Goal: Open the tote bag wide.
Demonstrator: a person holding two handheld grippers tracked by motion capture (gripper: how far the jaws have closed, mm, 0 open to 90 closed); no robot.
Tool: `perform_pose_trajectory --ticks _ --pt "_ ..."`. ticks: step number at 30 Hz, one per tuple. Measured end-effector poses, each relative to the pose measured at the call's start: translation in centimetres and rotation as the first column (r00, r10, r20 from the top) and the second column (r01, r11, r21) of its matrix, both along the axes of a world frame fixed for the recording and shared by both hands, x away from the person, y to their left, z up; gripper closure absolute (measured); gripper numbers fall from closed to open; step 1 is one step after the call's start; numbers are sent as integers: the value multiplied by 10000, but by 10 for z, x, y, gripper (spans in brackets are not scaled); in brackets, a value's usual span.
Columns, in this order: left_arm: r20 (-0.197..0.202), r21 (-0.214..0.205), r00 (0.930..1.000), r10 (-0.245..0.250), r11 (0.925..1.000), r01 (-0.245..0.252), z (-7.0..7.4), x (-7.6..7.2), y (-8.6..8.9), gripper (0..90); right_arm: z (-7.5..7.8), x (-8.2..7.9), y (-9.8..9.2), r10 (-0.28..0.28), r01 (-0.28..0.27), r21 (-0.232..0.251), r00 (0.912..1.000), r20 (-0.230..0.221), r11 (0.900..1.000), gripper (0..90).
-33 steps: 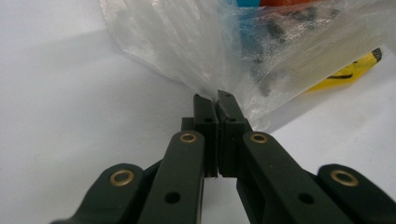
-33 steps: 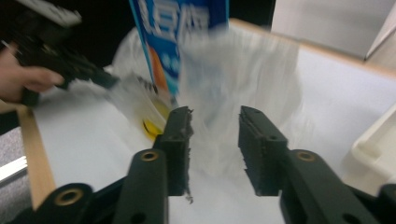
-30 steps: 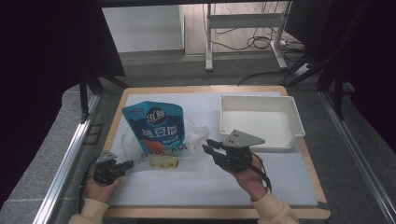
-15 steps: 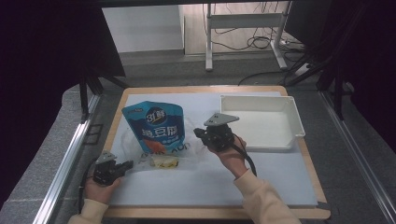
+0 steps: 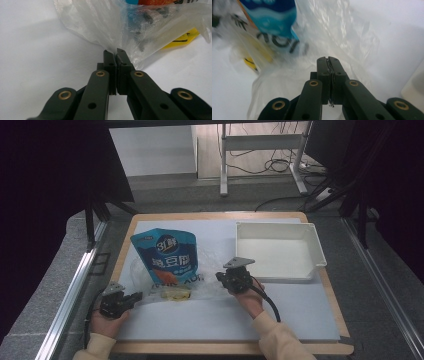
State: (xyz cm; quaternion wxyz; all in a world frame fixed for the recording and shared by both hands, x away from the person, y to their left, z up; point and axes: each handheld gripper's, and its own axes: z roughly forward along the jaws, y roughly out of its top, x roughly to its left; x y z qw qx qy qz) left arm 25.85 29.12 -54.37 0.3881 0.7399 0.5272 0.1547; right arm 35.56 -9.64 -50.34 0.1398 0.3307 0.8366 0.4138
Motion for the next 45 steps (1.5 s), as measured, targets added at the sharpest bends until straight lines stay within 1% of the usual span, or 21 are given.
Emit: perform_pose_trajectory --ticks 3,8,13,15,22,28,30,31,33,35,38,39,41,42,43,44,45 --pt "-18 -13 10000 0 10000 0 0 0 0 890 -7 3 0 -101 100 -52 9998 -152 9999 873" --pt "-32 -20 10000 0 10000 0 0 0 1 890 -21 3 1 -131 114 -363 9988 -466 9993 874" --pt "-36 -6 10000 -16 10000 16 0 0 0 890 -29 0 3 -78 42 -626 9983 -584 9980 874" --pt "-41 -1 10000 -27 10000 27 -1 0 0 890 -30 0 3 -47 6 -692 9983 -588 9976 873" --pt "-117 27 9999 -34 10000 34 -2 1 -1 890 -31 0 1 -82 42 -643 9980 -621 9979 874" --pt "-201 97 9998 -66 9999 68 -4 2 -2 888 -31 -1 1 -45 8 -680 9985 -546 9977 873" --pt "-213 106 9997 -78 9999 81 -4 2 -2 888 -26 -1 -1 -38 12 -560 9989 -473 9984 873" --pt "-214 105 9997 -78 9999 80 -4 2 -2 888 -22 -1 -2 -39 23 -411 9993 -383 9992 873" --pt "-214 112 9997 -80 9999 82 -4 3 -2 888 -10 -2 -5 -51 51 0 9997 -218 10000 873" --pt "-205 151 9998 -76 9999 79 -4 3 -2 888 5 -5 -6 12 -12 485 10000 -15 9988 873" --pt "-191 133 9998 -88 9999 90 -4 3 -4 888 28 -10 -5 240 -278 1046 9990 370 9941 873" --pt "-189 137 9998 -88 9999 90 -4 3 -4 888 35 -13 -3 378 -428 1165 9983 445 9923 873" --pt "-185 83 9998 -47 10000 48 -4 2 -4 887 38 -19 2 691 -740 1100 9965 479 9912 873" --pt "-170 85 9998 -43 10000 44 -4 2 -4 887 37 -21 4 818 -857 1014 9958 414 9912 873" --pt "-170 85 9998 -43 10000 44 -4 2 -4 887 33 -24 7 982 -1004 835 9947 304 9914 873" --pt "-180 117 9998 -77 9999 79 -3 2 -4 887 27 -27 10 1159 -1166 549 9931 158 9917 873" --pt "-172 121 9998 -83 9999 85 -3 2 -3 887 24 -28 12 1218 -1219 394 9925 65 9918 873"
